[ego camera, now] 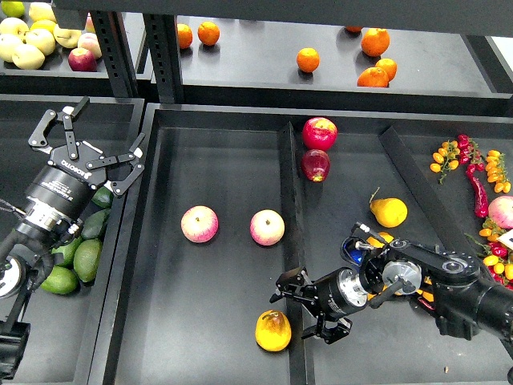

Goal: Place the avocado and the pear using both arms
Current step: 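Move the right gripper over toward the yellow pear, then lower the right gripper and grasp the yellow pear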

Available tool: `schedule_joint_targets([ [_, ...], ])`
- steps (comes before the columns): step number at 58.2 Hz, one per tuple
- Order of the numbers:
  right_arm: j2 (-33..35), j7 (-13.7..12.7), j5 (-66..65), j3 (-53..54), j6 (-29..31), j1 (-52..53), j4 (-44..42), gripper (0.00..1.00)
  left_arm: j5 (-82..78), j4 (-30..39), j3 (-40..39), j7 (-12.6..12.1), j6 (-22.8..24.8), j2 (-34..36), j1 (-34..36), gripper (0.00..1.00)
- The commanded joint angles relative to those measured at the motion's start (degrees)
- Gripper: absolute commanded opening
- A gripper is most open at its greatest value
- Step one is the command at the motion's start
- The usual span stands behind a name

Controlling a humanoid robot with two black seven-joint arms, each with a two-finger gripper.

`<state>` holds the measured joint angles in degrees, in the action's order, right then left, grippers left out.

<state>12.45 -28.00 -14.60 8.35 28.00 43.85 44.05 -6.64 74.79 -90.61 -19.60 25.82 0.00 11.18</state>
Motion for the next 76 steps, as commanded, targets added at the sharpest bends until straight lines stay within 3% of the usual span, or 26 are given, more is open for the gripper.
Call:
schedule_joint_targets([
  [1, -0.4, 0.0, 0.0, 0.0, 0.0, -0.1, -0.5, 0.99, 0.0, 0.1, 0.0, 0.0, 0.0, 0.0, 0.0, 1.0],
  [62, -6.2, 0.0, 1.7, 5.3, 0.0, -3.9, -8.9, 0.95, 0.0, -0.1, 0.3, 0.0, 0.0, 0.0, 0.0, 1.0],
  [64, -6.2, 0.0, 2.2, 5.3, 0.0, -3.9, -9.1, 0.92, 0.0, -0.1, 0.3, 0.0, 0.0, 0.0, 0.0, 1.0],
  [66, -6.2, 0.0, 3.4, 5.2, 0.0, -4.0, -9.7, 0.8, 0.0, -0.1, 0.3, 0.0, 0.0, 0.0, 0.0, 1.0],
  [69, -6.3, 0.0, 4.7, 4.6, 0.0, -4.0, -9.9, 0.69, 0.0, -0.1, 0.3, 0.0, 0.1, 0.0, 0.0, 1.0],
  [76, -6.6, 0.0, 4.3, 4.1, 0.0, -5.0, -9.8, 0.56, 0.0, -0.1, 0.3, -0.1, 0.1, 0.0, 0.0, 1.0],
])
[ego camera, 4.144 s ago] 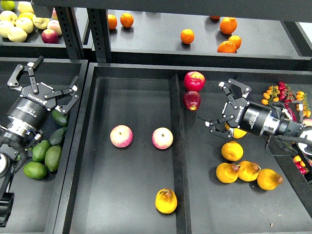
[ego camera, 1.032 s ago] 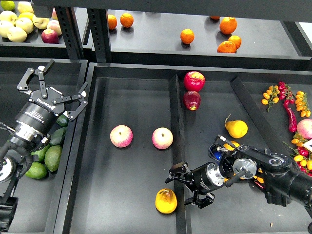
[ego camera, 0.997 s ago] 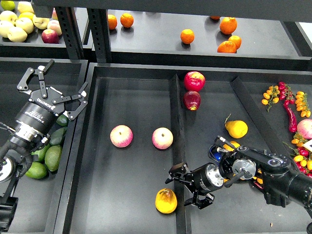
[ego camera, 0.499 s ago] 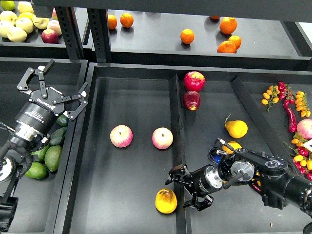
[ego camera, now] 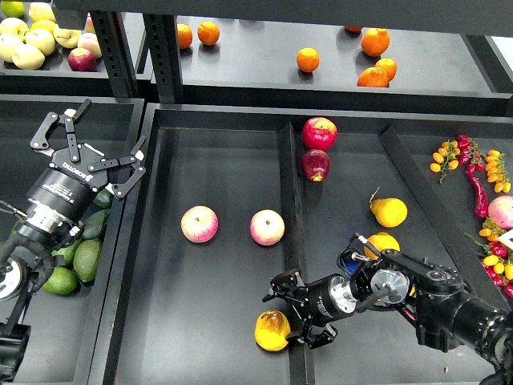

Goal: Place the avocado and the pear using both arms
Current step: 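Lower the right gripper and grasp the yellow pear, then carry the pear into the bin of oranges and release it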

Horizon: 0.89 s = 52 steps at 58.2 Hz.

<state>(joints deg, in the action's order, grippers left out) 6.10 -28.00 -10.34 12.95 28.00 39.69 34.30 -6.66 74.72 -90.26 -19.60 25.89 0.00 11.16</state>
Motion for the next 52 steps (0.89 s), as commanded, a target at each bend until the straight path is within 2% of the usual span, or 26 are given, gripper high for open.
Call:
schedule_joint_targets([
  [1, -0.4, 0.0, 0.1, -0.6, 0.0, -0.9, 0.0, 0.54, 0.0, 0.0, 0.0, 0.0, 0.0, 0.0, 0.0, 1.0],
  [13, -1.3, 0.0, -0.2, -0.6, 0.0, -1.2, 0.0, 0.44, 0.1, 0.0, 0.1, -0.1, 0.0, 0.0, -0.3, 1.0],
  [22, -1.4, 0.0, 0.1, -0.3, 0.0, -1.3, -0.3, 0.29, 0.0, -0.1, 0.2, -0.2, 0.7, 0.0, -0.3, 1.0],
  [27, -1.4, 0.0, -0.1, -0.2, 0.0, -1.2, -0.8, 0.26, 0.0, -0.2, 0.4, -0.2, 0.8, 0.0, -0.3, 1.0],
  [29, -1.3, 0.0, -0.1, 0.1, 0.0, -1.1, -1.0, 0.22, 0.0, -0.2, 0.4, -0.2, 0.8, 0.0, -0.3, 1.0],
  [52, 0.0, 0.0, 1.1, 1.0, 0.0, 0.7, -0.3, 0.19, 0.0, -0.5, 0.7, -0.2, 1.0, 0.0, -0.3, 1.0],
])
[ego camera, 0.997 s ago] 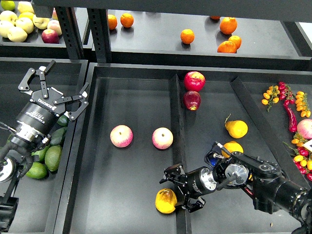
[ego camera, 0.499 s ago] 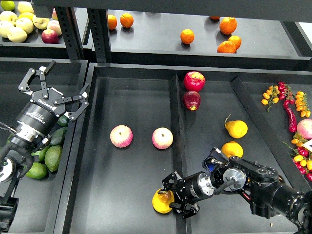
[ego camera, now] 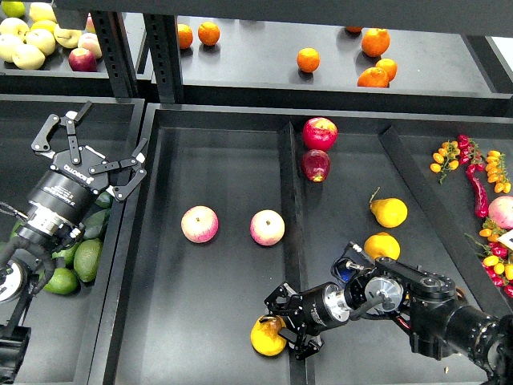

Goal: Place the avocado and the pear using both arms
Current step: 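Carry the pear into the bin of oranges and release it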

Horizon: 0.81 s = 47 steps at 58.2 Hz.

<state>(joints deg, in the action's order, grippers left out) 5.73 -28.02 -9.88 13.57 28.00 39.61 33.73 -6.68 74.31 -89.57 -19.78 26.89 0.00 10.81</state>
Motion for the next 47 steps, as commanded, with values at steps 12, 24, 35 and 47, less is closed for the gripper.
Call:
schedule_joint_targets([
  [12, 1.2, 0.0, 2.1, 1.5, 0.0, 2.8, 0.8, 0.18, 0.0, -0.1, 0.1, -0.2, 0.0, 0.0, 0.0, 1.0],
  [24, 4.2, 0.0, 4.3, 1.5, 0.0, 5.7, 1.9, 0.18, 0.0, -0.1, 0.1, -0.2, 0.0, 0.0, 0.0, 1.0],
  [35, 11.3, 0.0, 6.8, 0.8, 0.0, 7.4, 4.6, 0.18, 0.0, -0.1, 0.2, -0.3, 0.1, 0.0, 0.0, 1.0],
  [47, 19.0, 0.0, 8.0, -0.9, 0.0, 6.4, 5.7, 0.19, 0.0, -0.1, 0.4, -0.3, 0.1, 0.0, 0.0, 1.0],
])
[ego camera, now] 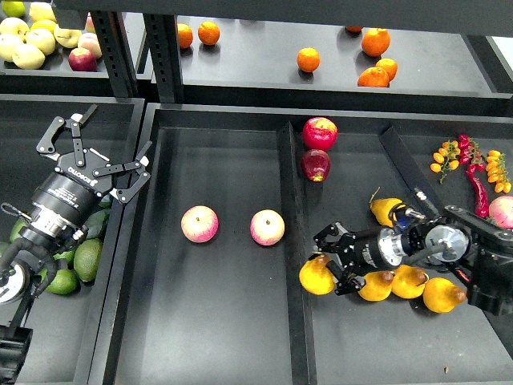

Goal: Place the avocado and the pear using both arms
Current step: 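Carry the pear into the bin of oranges and release it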

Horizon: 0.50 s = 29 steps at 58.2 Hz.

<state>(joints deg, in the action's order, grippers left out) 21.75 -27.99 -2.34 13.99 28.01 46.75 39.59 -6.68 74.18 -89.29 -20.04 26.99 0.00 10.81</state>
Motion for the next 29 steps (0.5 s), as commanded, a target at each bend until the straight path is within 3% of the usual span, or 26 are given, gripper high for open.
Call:
schedule_joint_targets([
  [1, 3.1, 0.0, 0.6, -1.6, 0.0, -0.9, -0.3, 0.19, 0.0, 0.0, 0.2, 0.0, 0.0, 0.0, 0.0, 1.0],
  [29, -1.3, 0.0, -0.1, -4.0, 0.0, -6.7, -4.6, 0.2, 0.0, 0.0, 0.3, 0.0, 0.0, 0.0, 0.0, 1.0],
])
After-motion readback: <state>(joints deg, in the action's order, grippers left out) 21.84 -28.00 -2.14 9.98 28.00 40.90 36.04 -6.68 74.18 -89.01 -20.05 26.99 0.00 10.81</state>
